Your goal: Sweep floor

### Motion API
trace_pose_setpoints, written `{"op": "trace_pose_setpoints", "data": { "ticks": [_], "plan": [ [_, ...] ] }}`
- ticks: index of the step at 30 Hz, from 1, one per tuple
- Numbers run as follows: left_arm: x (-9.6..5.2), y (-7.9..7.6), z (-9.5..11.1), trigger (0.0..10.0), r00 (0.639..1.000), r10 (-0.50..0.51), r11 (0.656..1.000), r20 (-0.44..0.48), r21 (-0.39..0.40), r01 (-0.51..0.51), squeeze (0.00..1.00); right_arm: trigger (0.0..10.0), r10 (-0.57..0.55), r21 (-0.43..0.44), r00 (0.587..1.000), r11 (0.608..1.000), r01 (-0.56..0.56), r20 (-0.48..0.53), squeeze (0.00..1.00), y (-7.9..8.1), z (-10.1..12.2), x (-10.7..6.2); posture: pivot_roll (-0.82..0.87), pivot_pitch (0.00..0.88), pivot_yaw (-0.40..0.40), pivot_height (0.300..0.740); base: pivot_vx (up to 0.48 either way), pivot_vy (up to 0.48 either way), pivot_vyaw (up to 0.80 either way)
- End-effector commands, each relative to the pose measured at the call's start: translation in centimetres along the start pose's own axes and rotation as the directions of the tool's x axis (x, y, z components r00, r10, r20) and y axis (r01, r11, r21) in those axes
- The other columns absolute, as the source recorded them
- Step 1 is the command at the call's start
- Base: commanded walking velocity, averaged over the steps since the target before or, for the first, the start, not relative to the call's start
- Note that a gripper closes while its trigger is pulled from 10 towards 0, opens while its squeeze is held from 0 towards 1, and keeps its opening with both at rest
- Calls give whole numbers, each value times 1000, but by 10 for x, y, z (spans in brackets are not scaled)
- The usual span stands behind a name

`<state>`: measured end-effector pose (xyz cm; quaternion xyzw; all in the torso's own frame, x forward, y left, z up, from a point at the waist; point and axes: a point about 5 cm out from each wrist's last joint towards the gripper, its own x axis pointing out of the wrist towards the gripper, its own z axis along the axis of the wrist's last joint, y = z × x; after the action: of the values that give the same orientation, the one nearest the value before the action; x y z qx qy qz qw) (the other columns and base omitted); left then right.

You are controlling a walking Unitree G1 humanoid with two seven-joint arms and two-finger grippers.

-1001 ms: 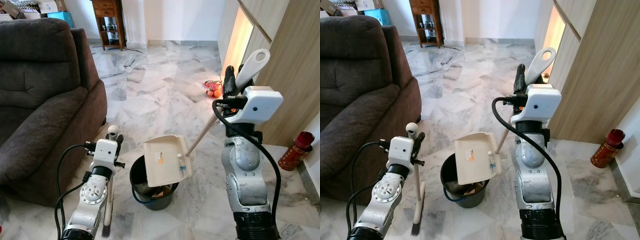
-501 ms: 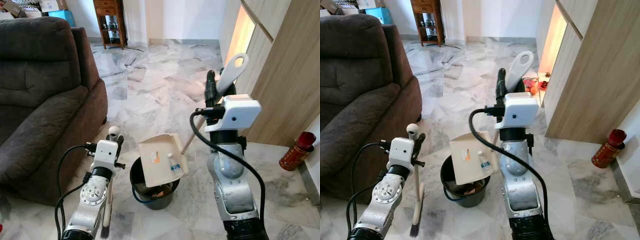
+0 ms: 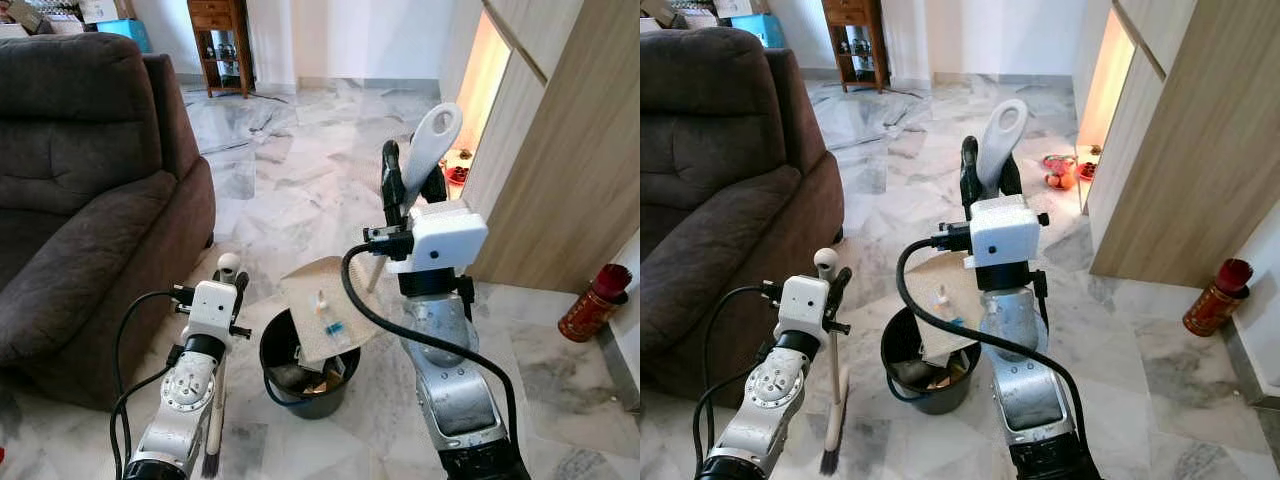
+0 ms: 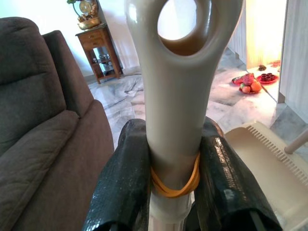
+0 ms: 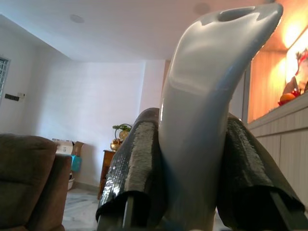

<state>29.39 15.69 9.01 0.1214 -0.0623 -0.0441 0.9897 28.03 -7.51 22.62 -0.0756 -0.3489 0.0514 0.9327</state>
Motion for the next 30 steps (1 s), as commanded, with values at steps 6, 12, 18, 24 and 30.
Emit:
{"op": "trace_pose_setpoints", "data": {
  "ticks": [6, 12, 18, 24, 30],
  "plan": [
    [1, 0, 9, 10000, 999, -12, 999, 45, 37, 10, 0, 10000, 55, -84, 983, 996, -41, 174, 0, 9, 25, 5, 148, 0, 28, 740, 0, 0, 0],
    [1, -2, 8, 10000, 999, -25, 999, 39, 37, 23, 0, 10000, 125, -253, 968, 965, -68, 218, 0, 14, 27, 3, 145, 0, 30, 740, 0, 0, 0],
    [1, -3, 8, 10000, 999, -28, 999, 39, 35, 27, 0, 10000, 98, -340, 980, 940, -33, 176, 0, 0, 14, 6, 137, 0, 29, 740, 0, 0, 0],
    [1, -3, 7, 10000, 999, -28, 999, 37, 36, 27, 0, 10000, -38, -405, 997, 912, 63, 69, 0, -37, -12, 4, 126, 0, 32, 740, 0, 0, 0],
    [1, -1, 7, 10000, 999, -25, 999, 39, 40, 23, 0, 10000, -136, -457, 989, 884, 97, -53, 0, -63, -42, -8, 133, 0, 29, 740, 0, 0, 0]
  ]
}}
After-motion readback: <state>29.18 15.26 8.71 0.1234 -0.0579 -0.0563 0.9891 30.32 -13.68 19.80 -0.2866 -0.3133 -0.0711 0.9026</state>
